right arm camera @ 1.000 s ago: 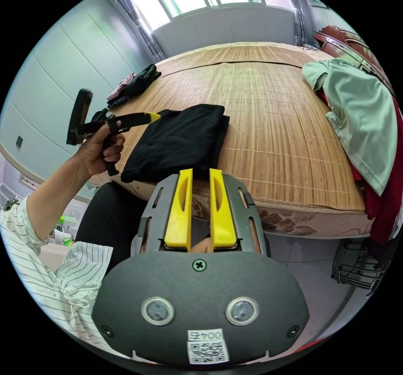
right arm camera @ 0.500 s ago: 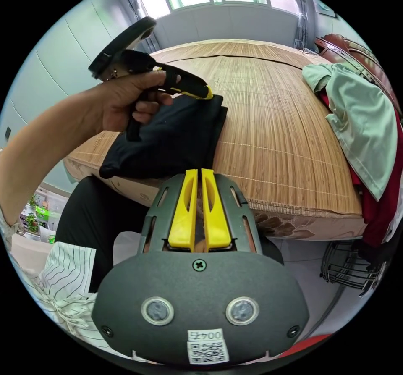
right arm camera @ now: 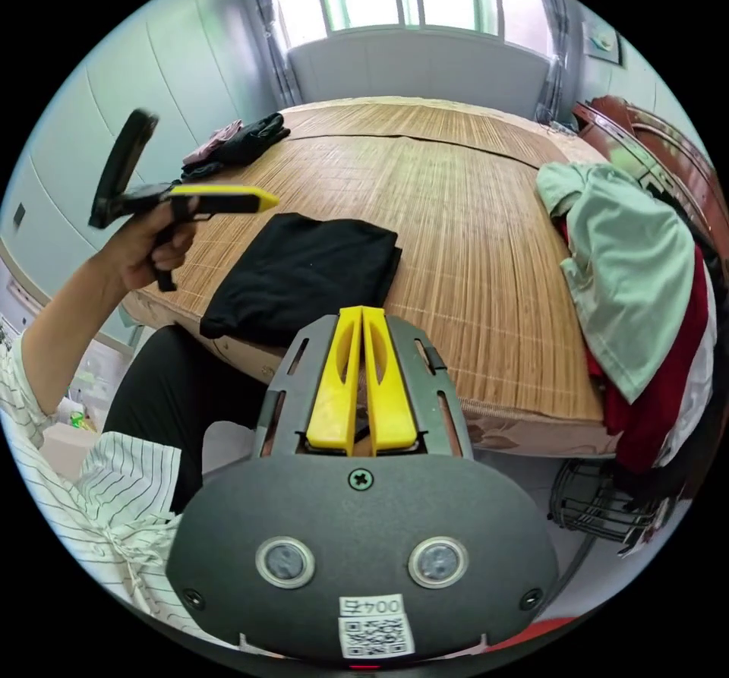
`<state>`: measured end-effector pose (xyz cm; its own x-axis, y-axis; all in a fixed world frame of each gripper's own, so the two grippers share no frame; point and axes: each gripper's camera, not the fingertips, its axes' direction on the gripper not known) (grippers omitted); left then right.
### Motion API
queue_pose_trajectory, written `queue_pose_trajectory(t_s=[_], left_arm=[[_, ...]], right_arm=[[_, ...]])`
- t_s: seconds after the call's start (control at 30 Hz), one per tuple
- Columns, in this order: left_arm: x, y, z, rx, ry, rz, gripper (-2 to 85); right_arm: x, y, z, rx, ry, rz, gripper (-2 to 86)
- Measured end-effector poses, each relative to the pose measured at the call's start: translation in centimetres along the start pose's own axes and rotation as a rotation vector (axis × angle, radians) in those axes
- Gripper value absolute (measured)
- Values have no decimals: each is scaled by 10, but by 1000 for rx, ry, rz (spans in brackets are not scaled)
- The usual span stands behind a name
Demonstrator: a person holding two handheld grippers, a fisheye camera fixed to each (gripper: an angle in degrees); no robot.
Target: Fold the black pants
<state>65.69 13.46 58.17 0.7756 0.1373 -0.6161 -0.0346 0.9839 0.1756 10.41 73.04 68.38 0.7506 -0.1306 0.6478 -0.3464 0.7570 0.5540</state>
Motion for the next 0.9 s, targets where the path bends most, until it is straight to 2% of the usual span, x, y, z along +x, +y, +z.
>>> queue_pose_trajectory(t_s=[0.13, 0.37, 0.6, 0.73, 0.8, 0.9], left_arm=[[-8, 47, 19, -63, -43, -37, 4], [18, 76, 51, -70, -135, 122, 2], [4, 90, 61, -57, -57, 80, 1], [-9, 92, 58, -64, 0, 28, 1], [-16, 98, 36, 25, 40, -26, 1], [-15, 110, 24, 103, 147, -52, 1]], right_arm=[[-41, -36, 21, -70, 76, -131, -7], [-82, -42, 106, -335, 164, -311, -7], [-85, -26, 113, -269, 150, -268, -6], [-58, -16, 94, -179, 68, -181, -6], [-48, -7, 65, -73, 62, -110, -5], [-62, 9, 28, 13, 8, -137, 1]])
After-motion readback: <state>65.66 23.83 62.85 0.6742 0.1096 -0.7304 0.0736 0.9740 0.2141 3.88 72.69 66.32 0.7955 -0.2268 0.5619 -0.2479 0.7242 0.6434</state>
